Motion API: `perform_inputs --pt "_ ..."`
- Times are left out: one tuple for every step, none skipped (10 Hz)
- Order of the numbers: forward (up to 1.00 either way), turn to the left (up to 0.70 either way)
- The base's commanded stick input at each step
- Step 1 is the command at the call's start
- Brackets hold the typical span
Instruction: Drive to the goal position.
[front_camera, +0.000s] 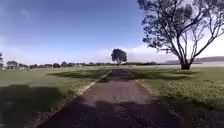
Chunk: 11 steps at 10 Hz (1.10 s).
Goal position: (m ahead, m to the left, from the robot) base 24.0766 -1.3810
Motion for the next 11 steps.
perform_inputs --pt "0.45 0.00" --pt "0.45 0.00" --pt "0.45 0.00" --pt "0.45 0.00" --pt "0.45 0.00" --pt "0.45 0.00" --pt "0.45 0.00" --pt "0.45 0.00" --pt "0.45 0.00" --pt "0.45 0.00" --pt "0.45 0.00"
